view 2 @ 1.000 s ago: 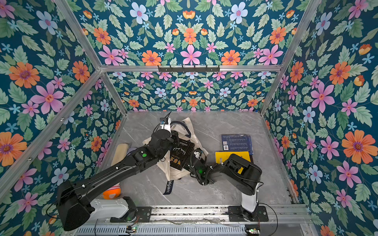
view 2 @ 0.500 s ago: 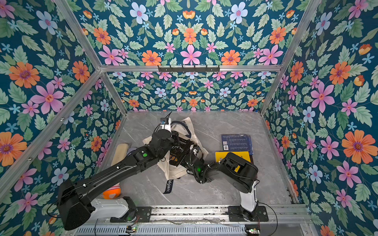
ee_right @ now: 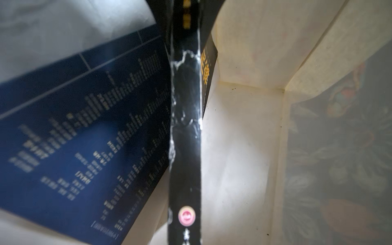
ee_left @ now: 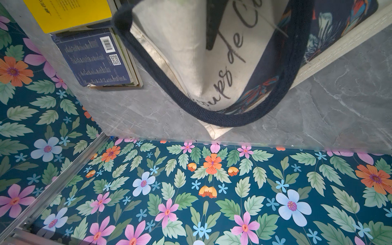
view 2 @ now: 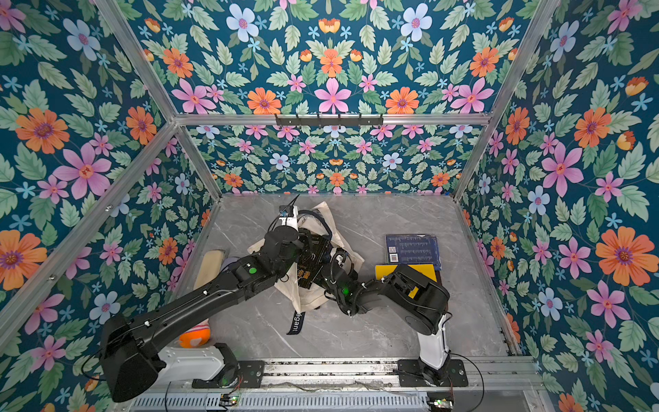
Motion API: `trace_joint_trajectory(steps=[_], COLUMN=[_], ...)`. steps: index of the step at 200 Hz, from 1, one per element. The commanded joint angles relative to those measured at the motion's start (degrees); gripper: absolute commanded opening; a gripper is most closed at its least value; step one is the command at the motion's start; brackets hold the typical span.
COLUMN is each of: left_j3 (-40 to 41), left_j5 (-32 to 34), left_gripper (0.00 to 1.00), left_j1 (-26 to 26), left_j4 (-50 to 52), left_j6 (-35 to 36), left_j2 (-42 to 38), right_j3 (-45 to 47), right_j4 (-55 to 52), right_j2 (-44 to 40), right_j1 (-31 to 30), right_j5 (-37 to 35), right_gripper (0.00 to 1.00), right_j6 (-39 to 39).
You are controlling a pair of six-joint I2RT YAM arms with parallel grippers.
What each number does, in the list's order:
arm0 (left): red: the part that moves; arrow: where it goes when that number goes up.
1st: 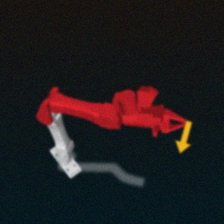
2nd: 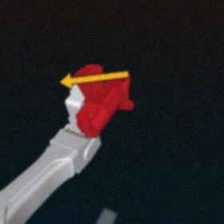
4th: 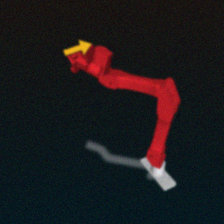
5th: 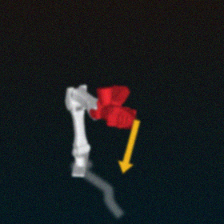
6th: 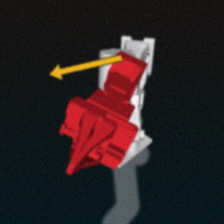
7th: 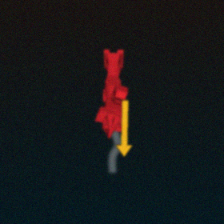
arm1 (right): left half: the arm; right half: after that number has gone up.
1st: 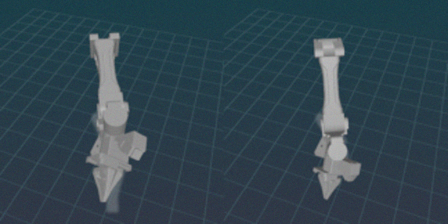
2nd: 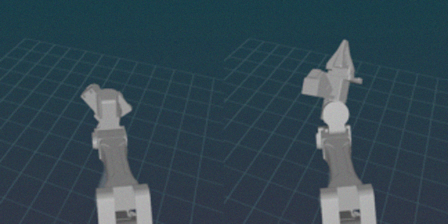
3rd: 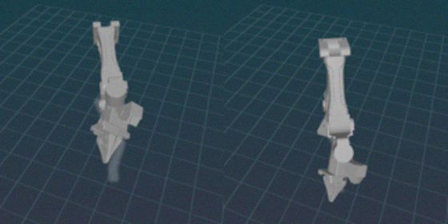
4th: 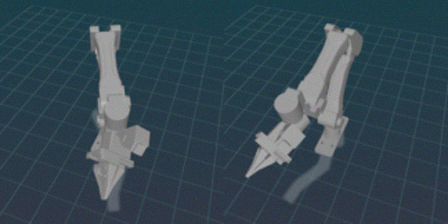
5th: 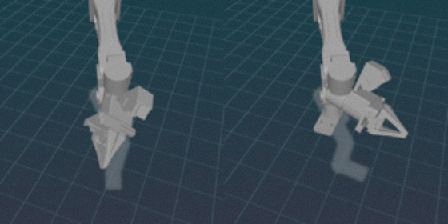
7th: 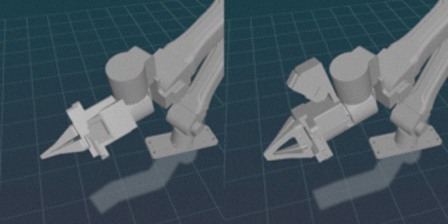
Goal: Take out the books from the canvas bag
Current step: Pick up the book from the canvas bag.
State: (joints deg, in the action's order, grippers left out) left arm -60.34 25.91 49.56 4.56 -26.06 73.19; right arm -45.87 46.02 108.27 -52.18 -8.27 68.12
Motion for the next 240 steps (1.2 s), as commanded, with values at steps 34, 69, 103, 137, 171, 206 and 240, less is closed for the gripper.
trace_joint_trajectory(steps=[34, 69, 103, 137, 171, 206, 240], left_j3=[-0.13, -0.13, -0.61, -1.18, -1.58, -1.89, -1.98], left_j5=[5.59, 7.14, 7.69, 8.55, 8.97, 8.70, 8.10], left_gripper=[0.00, 0.00, 0.00, 0.00, 0.00, 0.00, 0.00], left_j1=[0.01, 0.01, -0.06, -0.07, -0.34, -0.60, -0.73], left_j4=[-0.72, -0.34, 0.58, 1.41, 2.02, 2.58, 2.38], left_j6=[-2.29, -2.90, -3.33, -3.60, -3.77, -4.21, -4.08], left_j2=[-0.49, -0.68, 0.01, 0.64, 1.30, 1.87, 1.87], right_j3=[2.72, 5.60, 7.96, 11.15, 14.14, 15.95, 17.13], right_j4=[0.52, -4.63, -14.05, -23.48, -31.96, -38.53, -42.33], right_j2=[-8.18, -18.98, -32.10, -47.00, -62.13, -74.57, -76.80], right_j1=[-0.46, -0.94, -2.14, -2.79, -3.27, -2.62, 3.78], right_j5=[1.81, 2.83, 2.14, -1.67, -11.33, -24.25, -27.06], right_gripper=[0.00, 0.00, 0.00, 0.00, 0.00, 0.00, 0.00], right_j6=[-4.00, -9.02, -16.49, -20.53, -24.40, -28.01, -24.87])
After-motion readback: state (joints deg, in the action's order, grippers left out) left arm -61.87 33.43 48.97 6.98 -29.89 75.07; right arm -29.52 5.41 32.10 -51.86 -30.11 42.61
